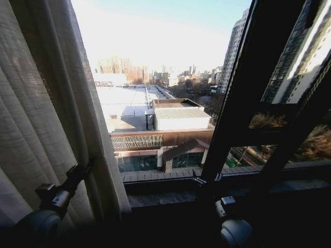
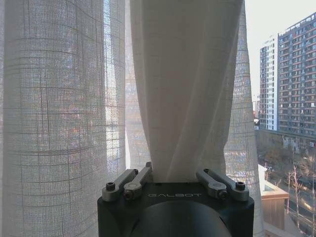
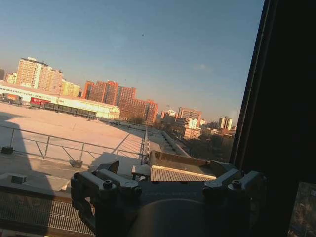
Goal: Open the curtains by pulling them apart, changing their state from closed to fully open.
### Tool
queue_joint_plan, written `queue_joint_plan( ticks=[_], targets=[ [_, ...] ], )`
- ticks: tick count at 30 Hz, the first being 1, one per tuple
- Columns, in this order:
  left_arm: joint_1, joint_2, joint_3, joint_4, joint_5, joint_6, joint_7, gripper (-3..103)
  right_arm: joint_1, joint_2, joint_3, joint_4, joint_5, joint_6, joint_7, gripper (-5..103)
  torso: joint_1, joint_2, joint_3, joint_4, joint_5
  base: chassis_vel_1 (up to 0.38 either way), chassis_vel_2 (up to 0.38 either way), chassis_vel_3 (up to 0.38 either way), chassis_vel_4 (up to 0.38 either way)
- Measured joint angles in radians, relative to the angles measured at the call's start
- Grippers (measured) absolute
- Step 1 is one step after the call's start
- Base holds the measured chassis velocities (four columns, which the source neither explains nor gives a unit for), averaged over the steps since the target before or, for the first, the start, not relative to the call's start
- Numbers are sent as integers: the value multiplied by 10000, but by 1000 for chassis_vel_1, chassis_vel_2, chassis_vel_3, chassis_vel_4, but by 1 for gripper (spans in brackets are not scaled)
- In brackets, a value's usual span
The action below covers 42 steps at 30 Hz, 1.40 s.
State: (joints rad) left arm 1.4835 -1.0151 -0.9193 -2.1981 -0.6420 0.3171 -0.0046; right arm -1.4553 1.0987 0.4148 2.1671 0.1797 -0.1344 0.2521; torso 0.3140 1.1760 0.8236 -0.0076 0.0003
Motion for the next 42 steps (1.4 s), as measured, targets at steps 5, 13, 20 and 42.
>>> queue_joint_plan(
  ticks=[5,13,20,42],
  targets=[
    [-11,77,-80,-51,-9,160,4,5,-32,93,19,-10,-52,91,-26,100,0,0,0,0,-1,0,0,0,0],
    [-231,46,-138,11,-19,551,-1038,0,-94,163,64,-103,-177,272,-200,100,0,0,0,0,0,0,0,0,0],
    [-979,-351,-200,409,383,1269,-4010,0,63,125,-118,-221,-202,280,-269,100,0,1,0,-2,1,0,0,0,0],
    [-1786,-345,-4018,4126,901,1055,-7916,1,405,-25,-445,-807,-151,327,-559,100,0,1,-1,0,6,0,0,0,0]
  ],
)
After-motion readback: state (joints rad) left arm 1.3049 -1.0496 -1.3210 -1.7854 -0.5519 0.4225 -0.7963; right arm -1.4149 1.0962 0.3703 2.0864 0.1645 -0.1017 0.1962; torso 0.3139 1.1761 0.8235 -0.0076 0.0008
